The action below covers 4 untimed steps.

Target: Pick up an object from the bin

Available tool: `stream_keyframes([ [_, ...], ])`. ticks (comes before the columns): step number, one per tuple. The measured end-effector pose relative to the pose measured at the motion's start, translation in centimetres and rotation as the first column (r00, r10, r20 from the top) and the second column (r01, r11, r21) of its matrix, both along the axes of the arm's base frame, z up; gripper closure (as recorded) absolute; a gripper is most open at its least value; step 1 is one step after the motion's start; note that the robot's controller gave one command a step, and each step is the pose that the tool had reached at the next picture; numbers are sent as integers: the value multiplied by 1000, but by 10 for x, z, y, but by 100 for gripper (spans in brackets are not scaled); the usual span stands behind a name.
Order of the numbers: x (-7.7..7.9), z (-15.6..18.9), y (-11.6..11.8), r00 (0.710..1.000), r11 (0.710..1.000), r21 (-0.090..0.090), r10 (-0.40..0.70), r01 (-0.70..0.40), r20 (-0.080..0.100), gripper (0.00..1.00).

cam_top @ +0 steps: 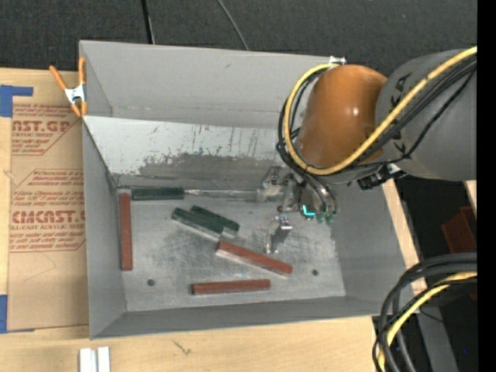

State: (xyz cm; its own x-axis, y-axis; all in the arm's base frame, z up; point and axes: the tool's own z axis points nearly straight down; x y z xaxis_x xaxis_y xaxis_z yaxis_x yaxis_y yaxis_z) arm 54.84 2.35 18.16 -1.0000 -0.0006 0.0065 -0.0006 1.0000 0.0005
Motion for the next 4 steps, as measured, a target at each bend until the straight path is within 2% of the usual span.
stream_keyframes([
  [1, 2, 4, 0, 1000, 1000, 0, 0, 0, 8, 0],
  [2, -45, -94, 16, 998, 998, 0, -67, 67, 5, 100],
  [3, -45, -94, 16, 998, 998, 0, -67, 67, 5, 100],
  [4, -46, -59, 14, 995, 995, 0, -98, 98, 3, 100],
])
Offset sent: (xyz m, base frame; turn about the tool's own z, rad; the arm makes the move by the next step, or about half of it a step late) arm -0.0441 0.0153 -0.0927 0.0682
